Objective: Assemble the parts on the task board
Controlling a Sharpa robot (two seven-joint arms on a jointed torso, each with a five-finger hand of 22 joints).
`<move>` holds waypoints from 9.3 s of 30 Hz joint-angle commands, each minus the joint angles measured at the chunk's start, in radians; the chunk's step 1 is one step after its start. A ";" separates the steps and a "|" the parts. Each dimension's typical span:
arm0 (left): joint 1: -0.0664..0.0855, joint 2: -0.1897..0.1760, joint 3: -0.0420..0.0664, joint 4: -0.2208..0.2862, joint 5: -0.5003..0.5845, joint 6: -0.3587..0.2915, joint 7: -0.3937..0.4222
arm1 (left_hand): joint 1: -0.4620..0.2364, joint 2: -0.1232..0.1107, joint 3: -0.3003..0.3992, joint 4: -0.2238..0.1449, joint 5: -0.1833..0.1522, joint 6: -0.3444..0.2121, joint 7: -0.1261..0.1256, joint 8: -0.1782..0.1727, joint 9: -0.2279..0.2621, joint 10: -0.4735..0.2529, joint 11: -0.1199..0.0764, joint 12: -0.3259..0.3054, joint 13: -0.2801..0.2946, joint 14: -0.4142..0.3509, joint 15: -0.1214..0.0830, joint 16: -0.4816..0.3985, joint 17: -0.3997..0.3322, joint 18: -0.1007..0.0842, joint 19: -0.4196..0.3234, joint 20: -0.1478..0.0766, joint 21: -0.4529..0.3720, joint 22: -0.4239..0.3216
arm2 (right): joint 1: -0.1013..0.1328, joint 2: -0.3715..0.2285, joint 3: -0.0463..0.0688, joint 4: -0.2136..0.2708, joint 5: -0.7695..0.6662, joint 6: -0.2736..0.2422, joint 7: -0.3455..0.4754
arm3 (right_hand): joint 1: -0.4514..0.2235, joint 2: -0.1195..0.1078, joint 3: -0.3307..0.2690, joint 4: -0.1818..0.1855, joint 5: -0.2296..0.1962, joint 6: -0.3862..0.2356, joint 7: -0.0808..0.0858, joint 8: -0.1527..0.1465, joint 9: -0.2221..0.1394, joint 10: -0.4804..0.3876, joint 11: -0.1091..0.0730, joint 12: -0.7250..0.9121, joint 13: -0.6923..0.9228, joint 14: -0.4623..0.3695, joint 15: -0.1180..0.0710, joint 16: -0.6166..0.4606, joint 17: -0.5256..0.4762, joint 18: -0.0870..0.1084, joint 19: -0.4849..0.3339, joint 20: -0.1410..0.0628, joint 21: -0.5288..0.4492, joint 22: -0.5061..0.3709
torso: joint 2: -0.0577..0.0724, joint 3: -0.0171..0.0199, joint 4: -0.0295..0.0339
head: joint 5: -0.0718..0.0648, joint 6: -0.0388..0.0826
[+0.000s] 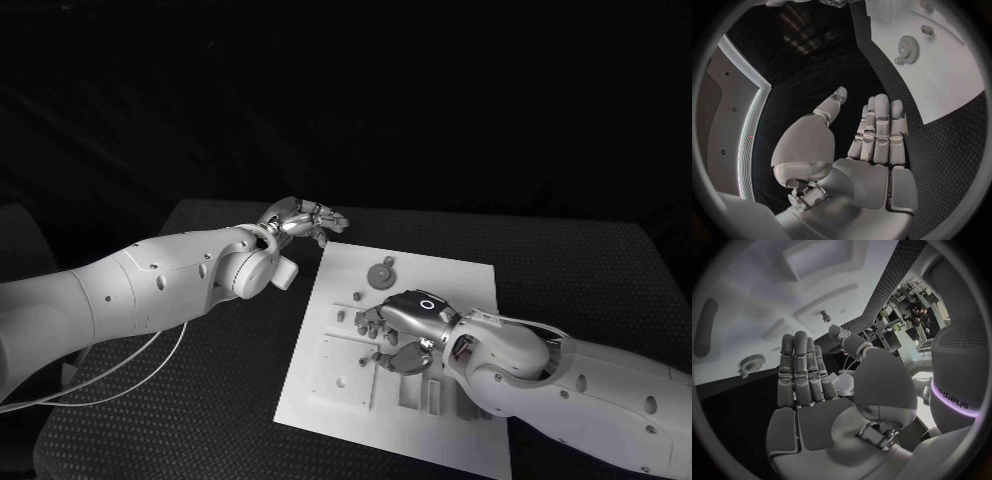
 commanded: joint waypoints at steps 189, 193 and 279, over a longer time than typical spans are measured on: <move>0.001 0.030 0.000 -0.041 0.016 0.023 0.015 | 0.000 0.012 -0.006 0.006 -0.004 -0.008 0.003 0.004 -0.003 -0.002 -0.002 0.004 -0.003 0.012 0.000 0.002 0.009 0.016 0.005 -0.011 -0.005 0.007 | -0.058 0.115 -0.025 0.001 -0.136 0.094 -0.066 | 0.054 0.121 0.094 0.010 -0.141 0.142 -0.065 0.090 0.035 0.150 -0.076 0.058 0.023 0.150 -0.079 0.236 0.323 0.015 0.185 -0.125 0.264 0.131 | -0.002 -0.0011 -0.0044 | 0.023 -0.017; 0.001 0.031 0.000 -0.041 0.016 0.023 0.014 | 0.000 0.012 -0.006 0.006 -0.004 -0.008 0.003 0.004 -0.003 -0.002 -0.002 0.004 -0.003 0.012 0.000 0.002 0.009 0.016 0.005 -0.011 -0.006 0.007 | -0.058 0.125 -0.027 0.002 -0.139 0.097 -0.069 | 0.054 0.121 0.095 0.009 -0.141 0.142 -0.065 0.090 0.035 0.150 -0.076 0.058 0.023 0.150 -0.079 0.236 0.323 0.015 0.185 -0.124 0.265 0.131 | -0.001 -0.0011 -0.0039 | 0.023 -0.016; -0.014 0.043 -0.003 -0.090 0.034 0.040 0.008 | -0.003 0.013 -0.008 0.008 -0.004 -0.021 0.008 0.000 -0.007 -0.001 -0.001 0.004 -0.004 0.011 0.000 0.000 0.012 0.016 0.005 -0.011 -0.008 0.009 | 0.112 -0.325 0.035 0.121 0.793 0.336 -0.206 | -0.244 0.157 -0.407 0.067 -0.133 0.028 -0.050 0.049 0.037 -0.126 -0.112 1.066 0.715 0.033 -0.111 0.712 0.251 0.015 0.113 -0.157 0.497 0.133 | -0.026 0.0181 -0.0380 | -0.109 0.031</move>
